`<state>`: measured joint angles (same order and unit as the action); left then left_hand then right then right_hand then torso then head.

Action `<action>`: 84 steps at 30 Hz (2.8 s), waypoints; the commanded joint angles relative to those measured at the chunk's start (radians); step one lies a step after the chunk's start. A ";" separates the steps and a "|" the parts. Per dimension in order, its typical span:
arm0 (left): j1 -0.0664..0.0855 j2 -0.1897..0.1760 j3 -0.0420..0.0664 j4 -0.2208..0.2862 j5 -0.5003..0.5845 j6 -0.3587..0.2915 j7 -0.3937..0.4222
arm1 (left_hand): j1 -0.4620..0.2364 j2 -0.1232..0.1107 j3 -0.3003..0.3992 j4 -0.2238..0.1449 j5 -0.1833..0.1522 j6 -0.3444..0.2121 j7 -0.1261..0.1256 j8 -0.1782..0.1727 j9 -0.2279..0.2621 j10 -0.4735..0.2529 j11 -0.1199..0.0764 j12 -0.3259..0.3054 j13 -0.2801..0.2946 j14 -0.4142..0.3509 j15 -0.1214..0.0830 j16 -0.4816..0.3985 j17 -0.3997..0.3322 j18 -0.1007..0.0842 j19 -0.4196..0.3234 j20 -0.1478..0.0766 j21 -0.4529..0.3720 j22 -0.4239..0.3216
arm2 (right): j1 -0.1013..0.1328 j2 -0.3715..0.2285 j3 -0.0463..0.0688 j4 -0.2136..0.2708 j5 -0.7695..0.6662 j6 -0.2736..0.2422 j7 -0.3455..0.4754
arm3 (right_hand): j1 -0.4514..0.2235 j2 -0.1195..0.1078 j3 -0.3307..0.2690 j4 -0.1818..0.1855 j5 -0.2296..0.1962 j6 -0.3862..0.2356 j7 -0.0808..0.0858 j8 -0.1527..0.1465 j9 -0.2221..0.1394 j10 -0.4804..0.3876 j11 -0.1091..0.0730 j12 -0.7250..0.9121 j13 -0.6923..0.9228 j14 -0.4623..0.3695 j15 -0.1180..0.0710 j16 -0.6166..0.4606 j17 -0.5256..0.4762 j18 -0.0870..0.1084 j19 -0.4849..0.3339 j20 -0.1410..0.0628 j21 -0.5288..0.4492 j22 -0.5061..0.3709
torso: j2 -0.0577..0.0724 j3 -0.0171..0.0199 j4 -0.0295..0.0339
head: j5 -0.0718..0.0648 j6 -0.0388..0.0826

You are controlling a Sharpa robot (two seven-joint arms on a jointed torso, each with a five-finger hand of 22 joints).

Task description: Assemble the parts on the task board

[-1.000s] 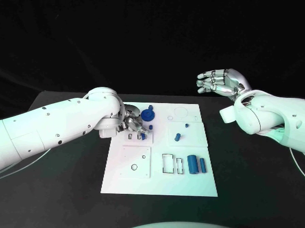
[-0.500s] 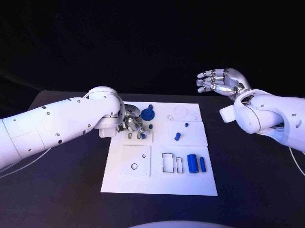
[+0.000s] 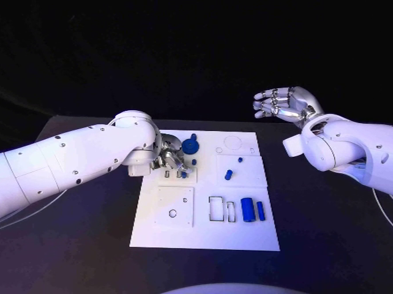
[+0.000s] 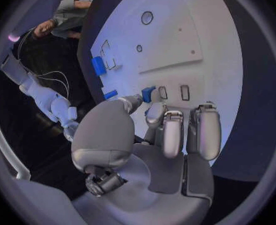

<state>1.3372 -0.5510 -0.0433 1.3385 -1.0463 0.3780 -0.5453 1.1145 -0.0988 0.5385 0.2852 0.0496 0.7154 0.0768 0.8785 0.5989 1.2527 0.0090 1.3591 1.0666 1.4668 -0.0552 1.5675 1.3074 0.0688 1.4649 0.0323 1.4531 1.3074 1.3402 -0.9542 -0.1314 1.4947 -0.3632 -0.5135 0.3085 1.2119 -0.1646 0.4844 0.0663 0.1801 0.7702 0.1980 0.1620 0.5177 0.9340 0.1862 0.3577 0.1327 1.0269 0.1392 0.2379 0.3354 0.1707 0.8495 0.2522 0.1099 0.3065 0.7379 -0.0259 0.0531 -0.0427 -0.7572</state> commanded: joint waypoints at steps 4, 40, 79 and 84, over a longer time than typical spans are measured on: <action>-0.001 0.001 0.000 -0.001 0.040 0.012 0.003 | 0.060 0.001 0.147 -0.058 0.004 -0.003 -0.003 0.003 0.013 -0.005 -0.010 -0.006 -0.004 0.104 -0.010 0.003 0.263 -0.018 0.022 -0.004 0.003 0.002 | -0.001 0.000 0.000 0.000 0.001 0.014 0.011 | -0.007 0.003 -0.003 -0.005 0.005 -0.007 0.059 -0.005 -0.001 -0.007 0.003 -0.005 -0.001 -0.007 0.002 -0.005 -0.002 0.013 -0.001 0.007 -0.007 -0.001 | -0.001 0.0003 0.0007 | 0.000 -0.002; -0.045 -0.153 0.010 0.167 0.019 -0.252 0.043 | 0.020 -0.053 0.423 -0.230 0.144 0.008 -0.005 0.063 0.073 0.036 -0.015 -0.003 0.008 0.104 -0.014 0.003 0.263 -0.019 0.026 -0.004 0.005 0.008 | -0.009 -0.007 -0.002 -0.004 0.010 0.023 0.019 | -0.011 0.004 -0.007 -0.004 0.007 -0.007 0.059 -0.006 -0.002 -0.007 0.003 -0.005 -0.006 -0.006 0.003 -0.008 -0.004 0.013 0.000 0.008 -0.010 -0.007 | -0.004 0.0012 0.0021 | 0.001 0.000; -0.066 -0.124 0.011 0.133 -0.051 -0.221 0.032 | 0.015 -0.058 0.424 -0.235 0.162 0.015 -0.008 0.064 0.074 0.042 -0.017 -0.003 0.010 0.104 -0.016 0.003 0.263 -0.019 0.026 -0.004 0.004 0.008 | -0.013 -0.008 -0.002 -0.004 0.013 0.022 0.020 | -0.013 0.005 -0.009 -0.004 0.008 -0.008 0.060 -0.007 -0.003 -0.009 0.004 -0.005 -0.010 -0.007 0.004 -0.012 -0.006 0.013 -0.001 0.009 -0.014 -0.012 | -0.002 0.0012 0.0019 | -0.002 -0.002; -0.066 -0.122 0.011 0.131 -0.056 -0.219 0.032 | 0.015 -0.058 0.424 -0.235 0.162 0.015 -0.008 0.064 0.074 0.042 -0.017 -0.003 0.010 0.104 -0.016 0.003 0.263 -0.019 0.026 -0.004 0.004 0.008 | -0.013 -0.007 -0.002 -0.005 0.013 0.022 0.020 | -0.013 0.005 -0.009 -0.004 0.008 -0.008 0.060 -0.007 -0.003 -0.009 0.004 -0.005 -0.010 -0.007 0.004 -0.012 -0.006 0.013 -0.001 0.009 -0.014 -0.012 | -0.002 0.0009 0.0021 | -0.002 -0.002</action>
<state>1.2711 -0.6755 -0.0327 1.4700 -1.0921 0.1404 -0.5179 1.1299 -0.1621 0.7712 0.2455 0.2053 0.7127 0.0807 0.9387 0.6713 1.2850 -0.0088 1.3505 1.0760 1.4668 -0.0623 1.5675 1.3073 0.0687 1.4649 0.0323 1.4530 1.3080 1.3280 -0.9623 -0.1336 1.4895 -0.3492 -0.5061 0.3171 1.2080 -0.1607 0.4816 0.0636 0.1840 0.7702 0.1980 0.1580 0.5159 0.9308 0.1894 0.3577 0.1242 1.0234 0.1428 0.2304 0.3300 0.1705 0.8496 0.2522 0.1023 0.2962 0.7358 -0.0246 0.0549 -0.0442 -0.7591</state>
